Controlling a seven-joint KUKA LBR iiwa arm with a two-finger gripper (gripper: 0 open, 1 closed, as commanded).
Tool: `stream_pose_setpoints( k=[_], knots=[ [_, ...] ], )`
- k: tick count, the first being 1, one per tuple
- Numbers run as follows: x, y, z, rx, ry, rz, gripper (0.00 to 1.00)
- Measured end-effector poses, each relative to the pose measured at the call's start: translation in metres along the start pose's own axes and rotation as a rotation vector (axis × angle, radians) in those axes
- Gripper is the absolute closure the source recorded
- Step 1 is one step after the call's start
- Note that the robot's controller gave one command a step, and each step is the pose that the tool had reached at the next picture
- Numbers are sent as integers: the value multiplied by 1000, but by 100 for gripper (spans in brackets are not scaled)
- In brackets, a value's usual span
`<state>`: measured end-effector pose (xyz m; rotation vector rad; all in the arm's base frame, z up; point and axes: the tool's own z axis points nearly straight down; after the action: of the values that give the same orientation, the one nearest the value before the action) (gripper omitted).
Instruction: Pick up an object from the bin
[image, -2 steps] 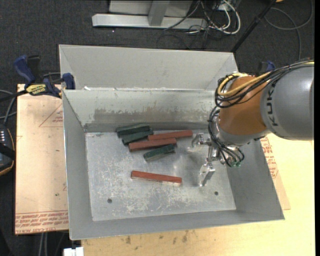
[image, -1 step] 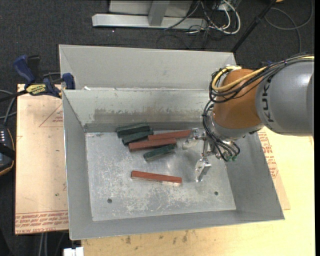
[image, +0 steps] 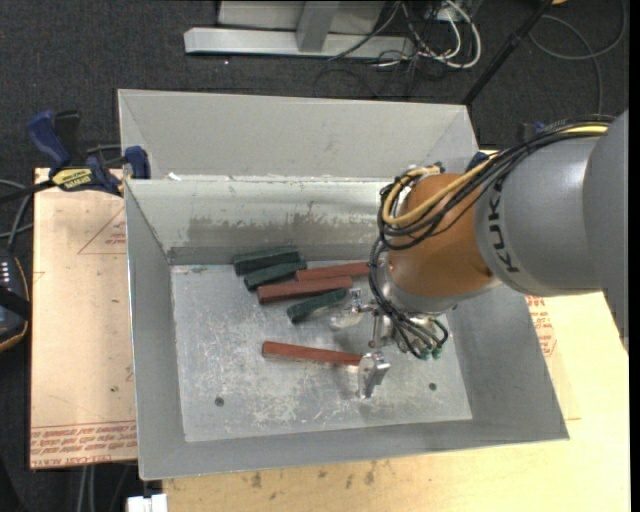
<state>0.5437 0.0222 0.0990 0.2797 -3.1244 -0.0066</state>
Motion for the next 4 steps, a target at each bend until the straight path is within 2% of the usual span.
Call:
stream_pose_setpoints(
  k=[1, 2, 4],
  knots=[
    [-32, 6, 26, 6, -7, -35, 0],
    [2, 20, 20, 8, -33, 32, 100],
    [3, 20, 18, 8, -31, 32, 100]
  ],
)
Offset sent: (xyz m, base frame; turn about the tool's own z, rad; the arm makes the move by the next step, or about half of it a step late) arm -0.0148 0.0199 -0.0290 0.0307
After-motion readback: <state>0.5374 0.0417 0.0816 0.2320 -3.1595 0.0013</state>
